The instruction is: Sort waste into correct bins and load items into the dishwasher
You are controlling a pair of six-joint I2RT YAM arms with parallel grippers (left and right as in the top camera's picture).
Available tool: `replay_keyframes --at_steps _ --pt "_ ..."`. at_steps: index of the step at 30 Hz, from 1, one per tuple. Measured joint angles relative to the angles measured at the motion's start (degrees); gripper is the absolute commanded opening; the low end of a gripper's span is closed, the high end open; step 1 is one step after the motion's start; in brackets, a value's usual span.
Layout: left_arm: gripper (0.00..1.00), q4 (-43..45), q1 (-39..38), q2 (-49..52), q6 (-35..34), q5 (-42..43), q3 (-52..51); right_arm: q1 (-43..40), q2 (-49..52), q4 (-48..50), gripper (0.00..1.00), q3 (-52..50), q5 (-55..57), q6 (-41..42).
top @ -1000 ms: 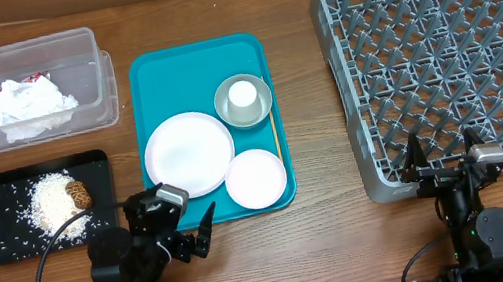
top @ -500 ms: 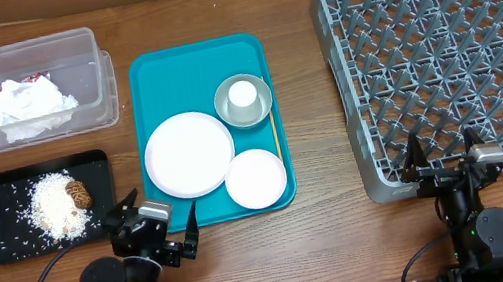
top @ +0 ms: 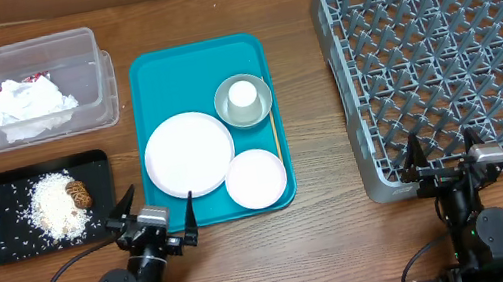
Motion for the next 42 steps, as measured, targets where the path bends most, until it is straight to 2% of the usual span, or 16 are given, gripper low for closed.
replay_keyframes --at_steps 8,12,39,42 --pt "1.0 0.1 0.0 -2.3 -6.0 -8.0 -0.1 0.0 0.0 0.0 1.0 0.0 0.0 0.0" --pt "1.0 -0.1 0.0 -2.3 -6.7 -10.1 -0.1 0.0 0.0 0.0 1.0 0.0 0.0 0.0" --pt "1.0 -0.3 0.0 -2.3 -6.9 -11.1 -0.1 0.0 0.0 0.0 1.0 0.0 0.0 0.0" --pt "1.0 -0.3 0.0 -2.3 -6.9 -11.1 -0.1 0.0 0.0 1.3 1.0 0.0 -1.9 1.9"
